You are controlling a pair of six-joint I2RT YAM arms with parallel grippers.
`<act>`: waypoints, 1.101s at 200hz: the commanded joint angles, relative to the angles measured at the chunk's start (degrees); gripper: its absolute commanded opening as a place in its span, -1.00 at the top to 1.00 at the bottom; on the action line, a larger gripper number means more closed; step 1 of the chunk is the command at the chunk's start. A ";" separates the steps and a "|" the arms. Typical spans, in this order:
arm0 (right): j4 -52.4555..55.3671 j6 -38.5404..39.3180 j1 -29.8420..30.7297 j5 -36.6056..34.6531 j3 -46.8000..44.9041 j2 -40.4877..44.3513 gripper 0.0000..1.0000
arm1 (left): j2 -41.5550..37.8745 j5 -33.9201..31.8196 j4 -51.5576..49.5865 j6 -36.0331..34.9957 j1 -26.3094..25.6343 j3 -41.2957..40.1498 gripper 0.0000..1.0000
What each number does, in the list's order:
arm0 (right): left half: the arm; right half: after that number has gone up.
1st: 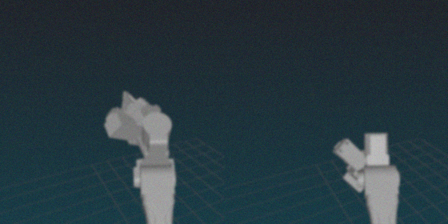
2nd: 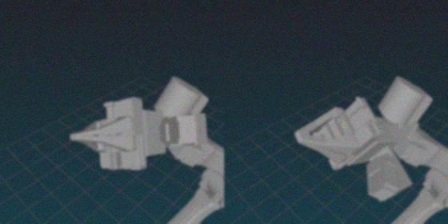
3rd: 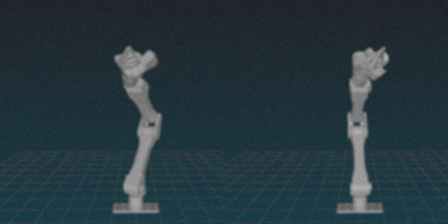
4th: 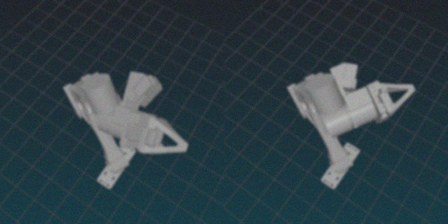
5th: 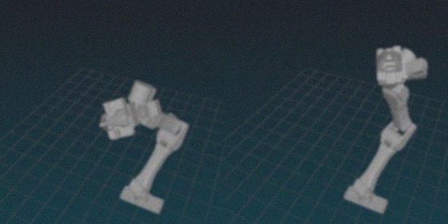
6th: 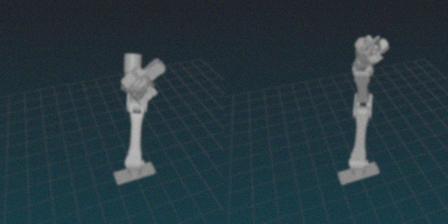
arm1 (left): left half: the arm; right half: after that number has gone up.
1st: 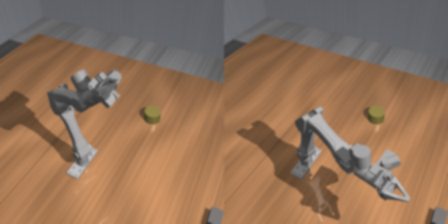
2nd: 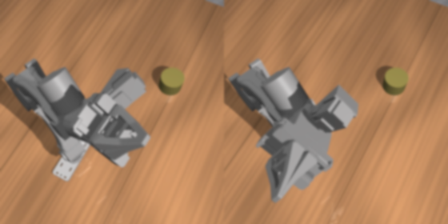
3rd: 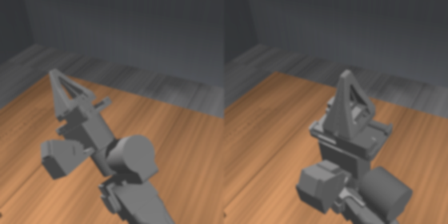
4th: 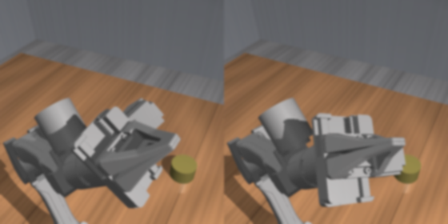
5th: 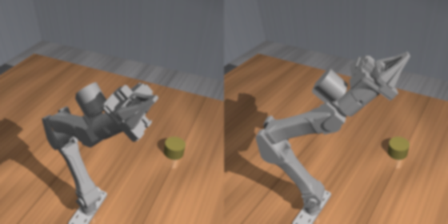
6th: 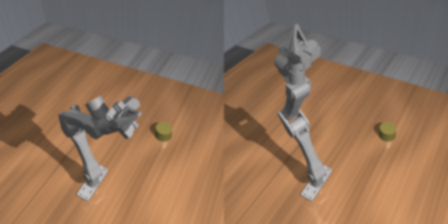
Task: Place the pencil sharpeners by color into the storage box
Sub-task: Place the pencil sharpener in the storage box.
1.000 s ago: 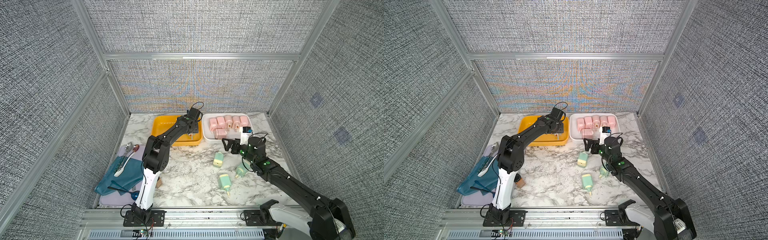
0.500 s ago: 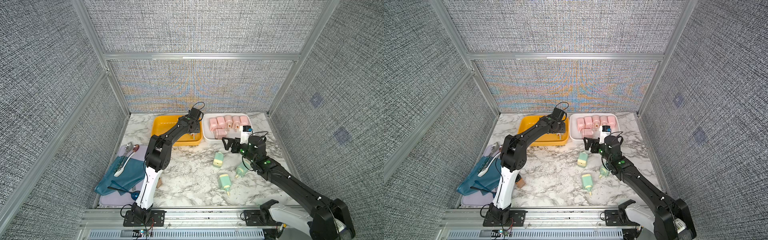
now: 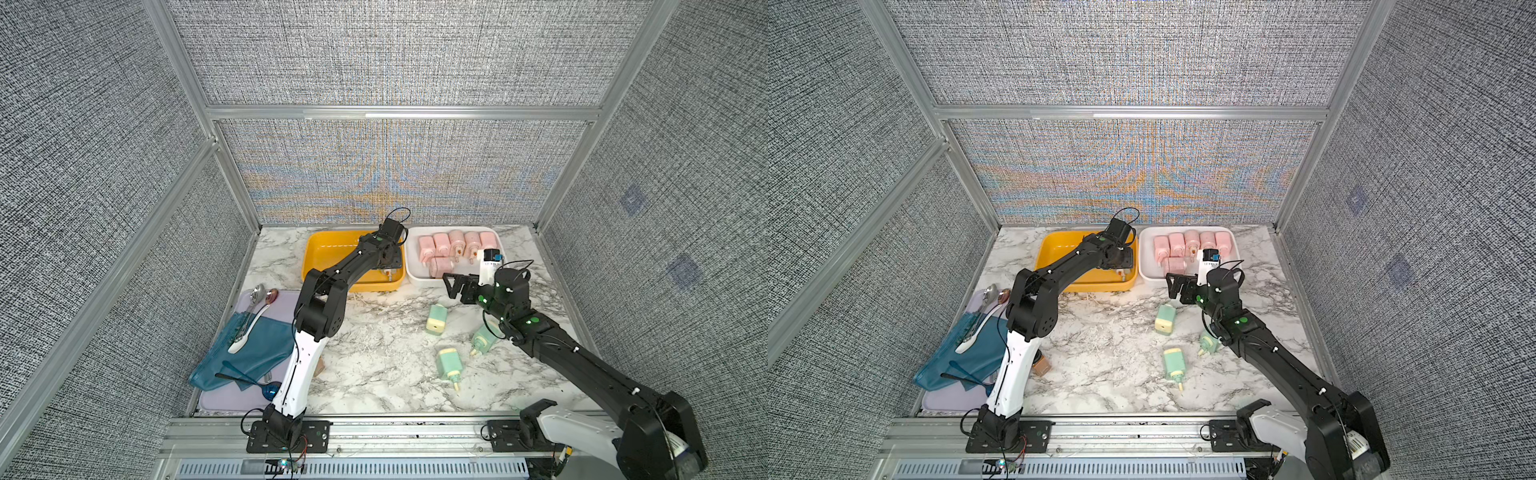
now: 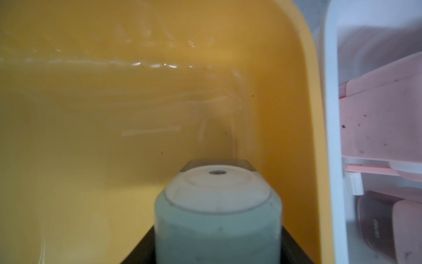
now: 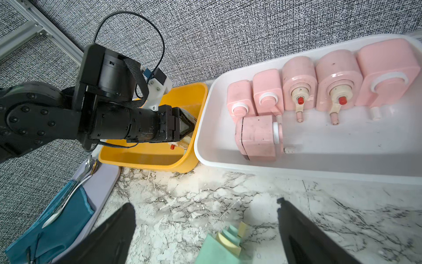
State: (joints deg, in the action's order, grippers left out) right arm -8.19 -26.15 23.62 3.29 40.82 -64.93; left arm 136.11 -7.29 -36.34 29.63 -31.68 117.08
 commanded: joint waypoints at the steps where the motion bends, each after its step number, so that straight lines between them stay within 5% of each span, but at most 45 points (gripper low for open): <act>1: 0.10 0.31 0.14 -0.19 0.28 0.02 -0.98 | 0.24 0.41 -0.84 -0.32 0.10 0.35 0.02; 130: 0.37 0.39 0.29 -0.38 0.21 -0.64 -0.98 | -0.08 -1.50 -2.68 0.50 0.09 1.38 -0.37; 220: 0.89 0.58 0.46 -0.46 -0.37 -0.24 -0.98 | -1.16 0.75 -3.84 3.42 0.39 1.95 -0.39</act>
State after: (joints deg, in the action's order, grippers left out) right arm -7.05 -26.00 23.97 3.27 40.80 -65.47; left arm 136.16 -8.43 -39.13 32.40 -31.40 119.13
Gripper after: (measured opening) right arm 0.990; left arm 0.694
